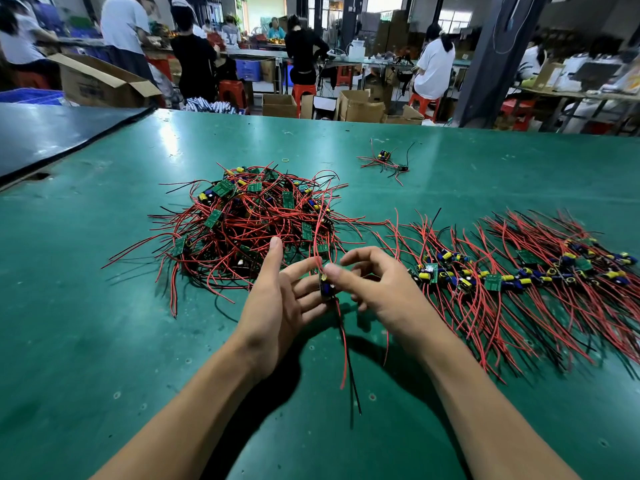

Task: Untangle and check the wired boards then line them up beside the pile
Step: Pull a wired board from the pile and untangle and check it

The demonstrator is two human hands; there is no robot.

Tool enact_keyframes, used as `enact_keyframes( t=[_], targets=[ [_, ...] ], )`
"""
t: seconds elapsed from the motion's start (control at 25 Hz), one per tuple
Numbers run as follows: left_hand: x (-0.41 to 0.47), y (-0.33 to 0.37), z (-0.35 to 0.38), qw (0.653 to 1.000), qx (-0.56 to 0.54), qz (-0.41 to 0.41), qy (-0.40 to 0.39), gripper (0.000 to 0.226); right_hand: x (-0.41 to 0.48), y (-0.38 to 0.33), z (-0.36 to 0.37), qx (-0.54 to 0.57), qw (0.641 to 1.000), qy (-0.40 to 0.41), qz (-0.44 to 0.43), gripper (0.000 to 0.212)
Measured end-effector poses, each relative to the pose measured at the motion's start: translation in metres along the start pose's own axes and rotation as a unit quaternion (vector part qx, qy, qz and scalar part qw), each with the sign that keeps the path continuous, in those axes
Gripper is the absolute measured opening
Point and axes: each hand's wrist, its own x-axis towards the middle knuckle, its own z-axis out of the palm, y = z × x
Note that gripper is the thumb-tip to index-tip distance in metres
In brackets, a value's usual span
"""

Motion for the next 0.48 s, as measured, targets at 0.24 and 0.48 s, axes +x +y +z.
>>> enact_keyframes(
  t=[0.24,0.48],
  targets=[
    [-0.003,-0.003,0.004,0.999,0.036,0.012,-0.022,0.066,0.001,0.003,0.012,-0.17,0.978,0.085,-0.092,0.021],
    [-0.006,-0.01,-0.009,0.818,0.469,0.287,0.169,0.01,0.012,0.006,-0.046,-0.338,0.899,0.276,-0.039,0.02]
  ],
)
